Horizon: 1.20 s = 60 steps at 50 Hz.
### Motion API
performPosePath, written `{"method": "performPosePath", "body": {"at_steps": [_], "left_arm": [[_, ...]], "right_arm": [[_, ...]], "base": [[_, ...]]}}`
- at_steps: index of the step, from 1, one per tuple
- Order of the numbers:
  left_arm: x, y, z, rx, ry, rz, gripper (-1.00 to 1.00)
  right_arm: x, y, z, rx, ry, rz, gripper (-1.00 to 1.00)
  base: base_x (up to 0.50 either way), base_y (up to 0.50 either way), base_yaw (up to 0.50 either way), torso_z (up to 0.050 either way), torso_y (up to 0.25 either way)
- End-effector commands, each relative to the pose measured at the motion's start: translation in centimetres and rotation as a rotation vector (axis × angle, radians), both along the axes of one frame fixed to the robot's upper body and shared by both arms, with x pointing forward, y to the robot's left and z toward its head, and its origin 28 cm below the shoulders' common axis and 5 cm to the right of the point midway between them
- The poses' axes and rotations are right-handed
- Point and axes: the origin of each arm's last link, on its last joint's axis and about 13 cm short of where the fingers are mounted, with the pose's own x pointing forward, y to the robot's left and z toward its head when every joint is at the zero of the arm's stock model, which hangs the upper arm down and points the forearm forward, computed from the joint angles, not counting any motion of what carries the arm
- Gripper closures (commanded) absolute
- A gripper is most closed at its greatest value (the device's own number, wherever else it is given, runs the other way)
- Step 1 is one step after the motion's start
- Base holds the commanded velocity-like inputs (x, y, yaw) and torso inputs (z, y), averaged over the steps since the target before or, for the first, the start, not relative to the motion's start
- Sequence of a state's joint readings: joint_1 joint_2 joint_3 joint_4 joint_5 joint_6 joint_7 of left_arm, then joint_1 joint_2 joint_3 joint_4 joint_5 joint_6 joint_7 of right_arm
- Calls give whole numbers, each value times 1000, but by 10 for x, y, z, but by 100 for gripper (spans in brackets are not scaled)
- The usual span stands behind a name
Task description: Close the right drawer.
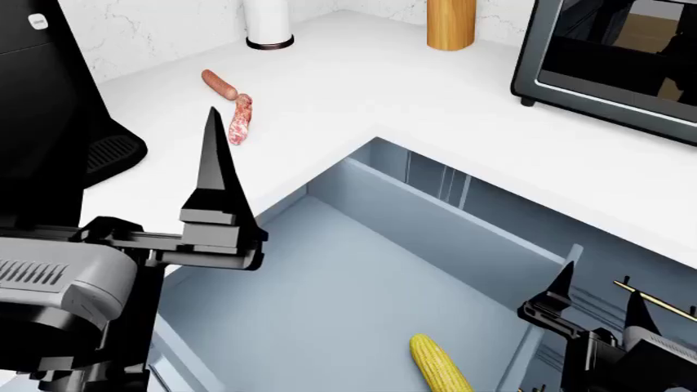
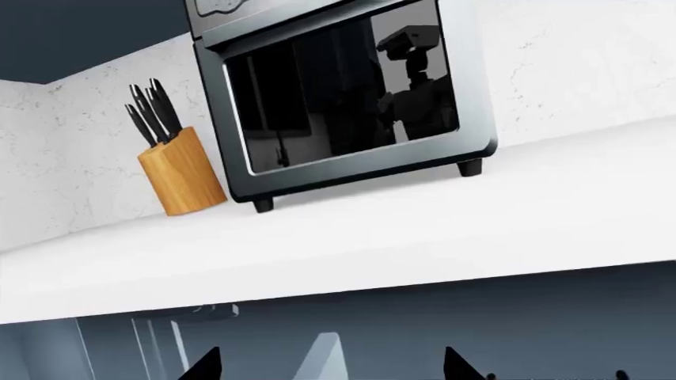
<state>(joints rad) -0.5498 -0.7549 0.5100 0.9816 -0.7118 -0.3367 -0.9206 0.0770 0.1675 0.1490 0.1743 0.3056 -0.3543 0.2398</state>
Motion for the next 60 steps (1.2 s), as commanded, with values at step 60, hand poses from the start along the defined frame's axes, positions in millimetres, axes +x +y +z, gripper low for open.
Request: {"method": "performPosePath", "body": {"at_steps": [60], "left_arm": [[1,-1,0,6,1,-2,-100]], "right_arm": [[24,34,-80,188,254,197,-100]], "base": [[1,-2,0,-2,0]]}}
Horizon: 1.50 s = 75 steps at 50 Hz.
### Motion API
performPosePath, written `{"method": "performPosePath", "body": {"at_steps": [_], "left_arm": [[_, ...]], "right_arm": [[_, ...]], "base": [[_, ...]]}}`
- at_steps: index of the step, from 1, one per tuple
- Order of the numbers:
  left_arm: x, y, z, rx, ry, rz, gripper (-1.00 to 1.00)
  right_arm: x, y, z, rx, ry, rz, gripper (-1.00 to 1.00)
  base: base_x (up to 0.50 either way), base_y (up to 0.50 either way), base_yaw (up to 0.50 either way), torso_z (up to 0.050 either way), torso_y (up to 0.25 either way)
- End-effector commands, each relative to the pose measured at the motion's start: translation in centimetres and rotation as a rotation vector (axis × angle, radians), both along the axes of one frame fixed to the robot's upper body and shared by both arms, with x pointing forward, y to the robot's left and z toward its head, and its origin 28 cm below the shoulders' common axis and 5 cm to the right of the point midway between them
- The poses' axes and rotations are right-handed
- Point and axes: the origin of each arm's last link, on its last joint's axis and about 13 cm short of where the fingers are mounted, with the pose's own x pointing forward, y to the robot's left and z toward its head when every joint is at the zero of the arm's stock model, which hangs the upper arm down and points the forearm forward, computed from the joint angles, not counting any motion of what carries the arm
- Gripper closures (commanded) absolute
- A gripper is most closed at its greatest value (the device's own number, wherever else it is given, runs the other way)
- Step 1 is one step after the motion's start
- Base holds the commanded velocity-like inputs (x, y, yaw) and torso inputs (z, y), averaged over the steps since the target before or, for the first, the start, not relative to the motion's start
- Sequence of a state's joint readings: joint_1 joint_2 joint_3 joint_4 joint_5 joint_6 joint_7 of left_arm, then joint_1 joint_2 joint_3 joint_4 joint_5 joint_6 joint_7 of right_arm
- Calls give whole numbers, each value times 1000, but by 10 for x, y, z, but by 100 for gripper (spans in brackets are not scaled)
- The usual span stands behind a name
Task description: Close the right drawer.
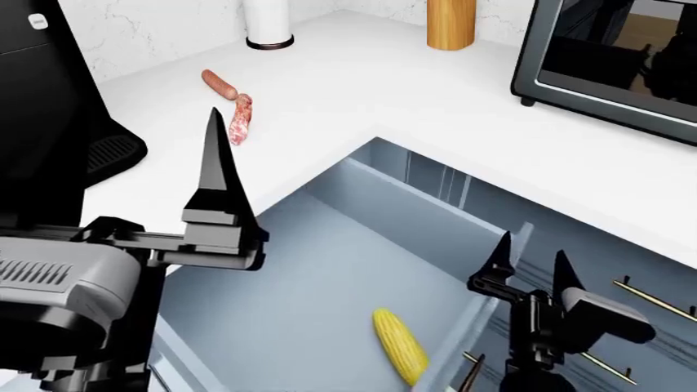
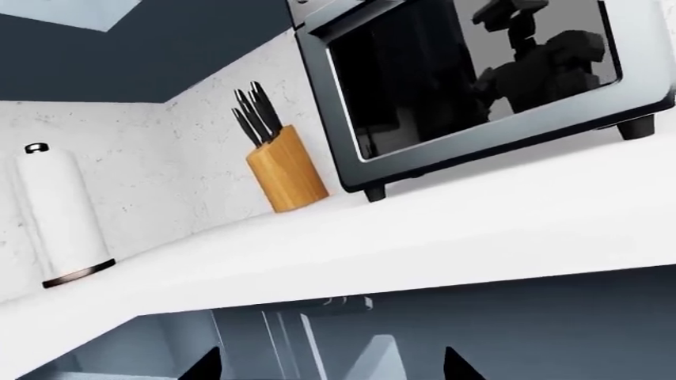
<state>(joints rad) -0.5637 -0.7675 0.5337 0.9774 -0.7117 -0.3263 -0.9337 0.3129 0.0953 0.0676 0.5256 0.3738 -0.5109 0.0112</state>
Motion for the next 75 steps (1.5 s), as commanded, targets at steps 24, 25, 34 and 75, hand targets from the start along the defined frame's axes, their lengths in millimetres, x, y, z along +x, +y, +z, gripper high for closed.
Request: {"method": "performPosePath", "body": {"at_steps": [24,25,34,75], "left_arm": [[-1,-1,2,5,-4,-1,-100],[-1,-1,2,5,-4,-1,-100],[0,-2,1,9,-1,-3,-100],[4,-2,0,14,1,-4,-100]], "right_arm": [[-16,16,-75,139,318,63,-100],[-15,18,-76,142,320,67,-100],[-8,27,-78,121,351,126,-100],[49,0,-32,47,454,356,-100]], "base": [[1,-1,0,-2,0],[0,0,0,0,0],[1,-1,0,-1,0],[1,-1,-1,-2,0]]}}
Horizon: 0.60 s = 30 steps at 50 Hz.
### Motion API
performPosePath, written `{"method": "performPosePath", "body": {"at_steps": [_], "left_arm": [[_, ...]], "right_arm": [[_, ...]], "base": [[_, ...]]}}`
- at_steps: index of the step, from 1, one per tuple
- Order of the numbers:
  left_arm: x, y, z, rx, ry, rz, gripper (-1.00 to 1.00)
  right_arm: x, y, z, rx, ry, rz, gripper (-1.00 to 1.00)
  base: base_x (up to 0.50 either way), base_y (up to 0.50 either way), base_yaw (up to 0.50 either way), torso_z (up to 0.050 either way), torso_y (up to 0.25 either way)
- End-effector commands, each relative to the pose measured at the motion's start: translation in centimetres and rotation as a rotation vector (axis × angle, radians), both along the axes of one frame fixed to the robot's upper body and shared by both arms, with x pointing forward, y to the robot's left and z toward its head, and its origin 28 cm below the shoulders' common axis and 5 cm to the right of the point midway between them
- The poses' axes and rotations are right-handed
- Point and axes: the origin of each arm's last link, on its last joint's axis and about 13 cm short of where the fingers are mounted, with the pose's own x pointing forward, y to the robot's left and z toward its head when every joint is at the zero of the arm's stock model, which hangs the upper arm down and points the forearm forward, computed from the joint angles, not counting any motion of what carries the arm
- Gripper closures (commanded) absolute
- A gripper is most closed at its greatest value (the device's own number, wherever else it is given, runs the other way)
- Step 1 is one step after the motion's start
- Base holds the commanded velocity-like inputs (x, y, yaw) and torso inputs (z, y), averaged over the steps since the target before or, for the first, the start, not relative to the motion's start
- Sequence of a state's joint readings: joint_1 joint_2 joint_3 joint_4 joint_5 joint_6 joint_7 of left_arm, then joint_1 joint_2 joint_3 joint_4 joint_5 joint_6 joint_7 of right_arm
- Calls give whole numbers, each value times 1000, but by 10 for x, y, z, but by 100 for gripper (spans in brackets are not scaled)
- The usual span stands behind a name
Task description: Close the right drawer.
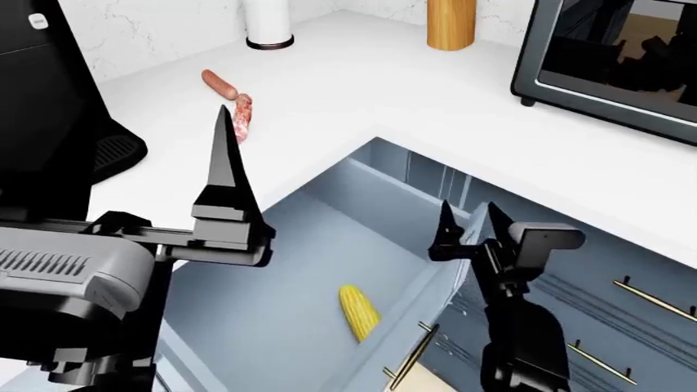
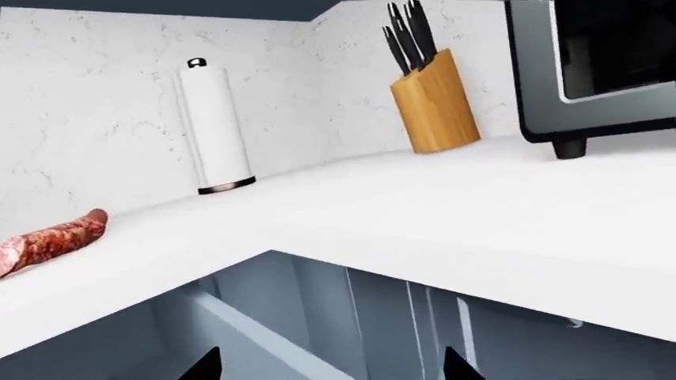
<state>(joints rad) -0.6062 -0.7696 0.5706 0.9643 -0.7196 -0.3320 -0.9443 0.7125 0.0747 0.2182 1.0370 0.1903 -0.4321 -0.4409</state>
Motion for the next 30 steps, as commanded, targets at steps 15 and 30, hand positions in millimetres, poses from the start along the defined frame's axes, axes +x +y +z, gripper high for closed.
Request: {"method": "performPosePath", "body": {"at_steps": [15,30], "left_arm": [[1,-1,-4,-5,6,-3,-100],[-1,1,-7,-19,9,1,-100]], "right_arm": [[9,21,-11,-28,178,114,-100],[-17,77,90,-356,-276,241,-100]], "base": [[1,-3,-2,-2,0],[0,0,0,0,0]]}}
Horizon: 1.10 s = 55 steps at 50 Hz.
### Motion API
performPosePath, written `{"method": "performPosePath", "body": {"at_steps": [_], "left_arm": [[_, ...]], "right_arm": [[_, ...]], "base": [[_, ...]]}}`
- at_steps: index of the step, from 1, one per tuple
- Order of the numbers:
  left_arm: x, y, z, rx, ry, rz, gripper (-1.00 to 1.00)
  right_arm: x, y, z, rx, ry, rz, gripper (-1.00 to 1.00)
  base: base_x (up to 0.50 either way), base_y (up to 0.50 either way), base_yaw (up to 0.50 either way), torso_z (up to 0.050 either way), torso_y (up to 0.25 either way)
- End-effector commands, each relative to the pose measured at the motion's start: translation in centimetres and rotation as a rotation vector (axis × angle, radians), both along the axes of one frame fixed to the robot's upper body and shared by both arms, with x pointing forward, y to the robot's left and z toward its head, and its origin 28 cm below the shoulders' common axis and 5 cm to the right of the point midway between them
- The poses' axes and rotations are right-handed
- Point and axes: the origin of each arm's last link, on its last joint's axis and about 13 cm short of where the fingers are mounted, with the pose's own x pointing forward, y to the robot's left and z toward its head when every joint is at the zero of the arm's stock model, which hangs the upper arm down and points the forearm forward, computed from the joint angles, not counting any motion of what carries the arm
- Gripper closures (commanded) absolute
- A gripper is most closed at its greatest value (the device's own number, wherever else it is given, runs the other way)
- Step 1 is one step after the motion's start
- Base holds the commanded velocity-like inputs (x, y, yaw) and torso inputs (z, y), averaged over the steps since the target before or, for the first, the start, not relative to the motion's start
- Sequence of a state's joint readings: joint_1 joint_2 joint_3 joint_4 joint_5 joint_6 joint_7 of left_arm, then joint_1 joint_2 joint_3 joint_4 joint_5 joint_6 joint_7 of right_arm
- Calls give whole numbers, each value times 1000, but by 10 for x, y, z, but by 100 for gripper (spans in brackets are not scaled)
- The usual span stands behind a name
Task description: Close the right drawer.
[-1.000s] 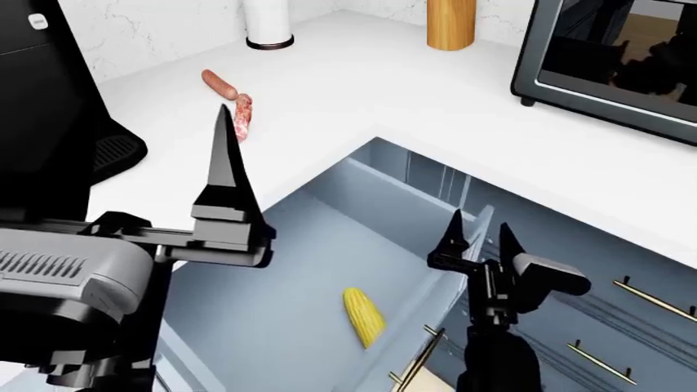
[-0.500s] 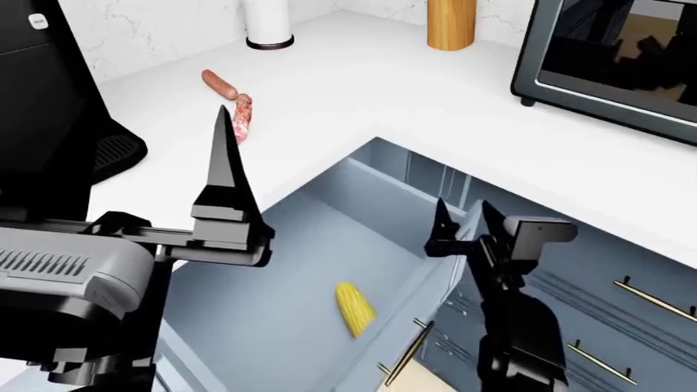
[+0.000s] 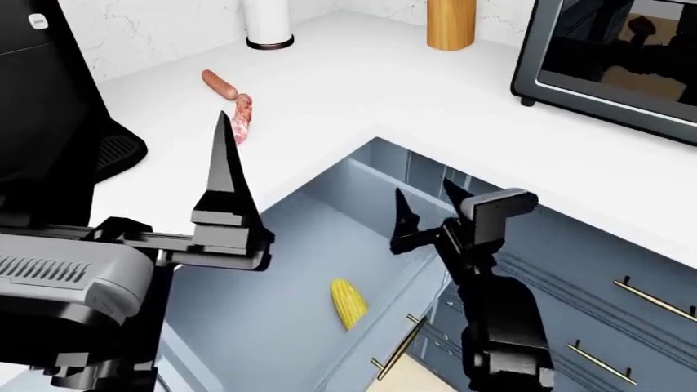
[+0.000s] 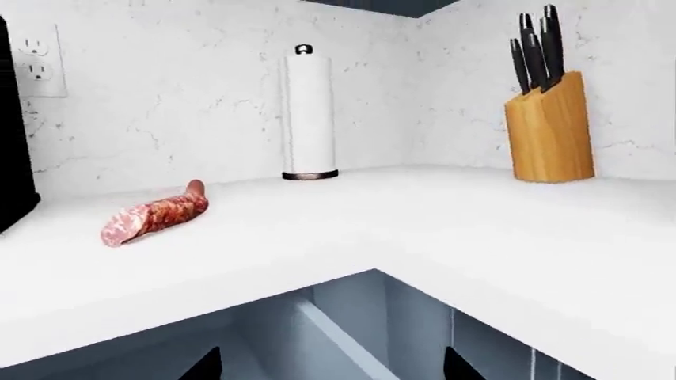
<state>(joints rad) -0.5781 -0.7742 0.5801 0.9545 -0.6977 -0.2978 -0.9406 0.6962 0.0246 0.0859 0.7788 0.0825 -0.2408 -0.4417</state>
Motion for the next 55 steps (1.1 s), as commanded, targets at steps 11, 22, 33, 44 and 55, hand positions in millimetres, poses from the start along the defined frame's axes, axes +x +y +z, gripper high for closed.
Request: {"method": "performPosePath", "body": {"at_steps": [11,22,33,44,55], "left_arm": [[-1,2,-4,-16,4,3,-100],[-3,2,-2,-14,2,0,-100],[-4,2,-2,-15,3,0,-100],[-3,1,-3,-11,3,-5,-100],[-4,1,-4,-9,4,-9,-100]], "right_arm": [[-73,60,110,-342,-557,31,-100],[-89,54,138,-382,-640,-1,-100],[-104,39,151,-413,-664,-136,-100],[-126,12,158,-431,-667,-326,-100],[-140,-2,159,-423,-670,-427,-100]], "base": [[0,0,0,0,0],[0,0,0,0,0],[0,0,0,0,0],[0,0,0,0,0],[0,0,0,0,0]]}}
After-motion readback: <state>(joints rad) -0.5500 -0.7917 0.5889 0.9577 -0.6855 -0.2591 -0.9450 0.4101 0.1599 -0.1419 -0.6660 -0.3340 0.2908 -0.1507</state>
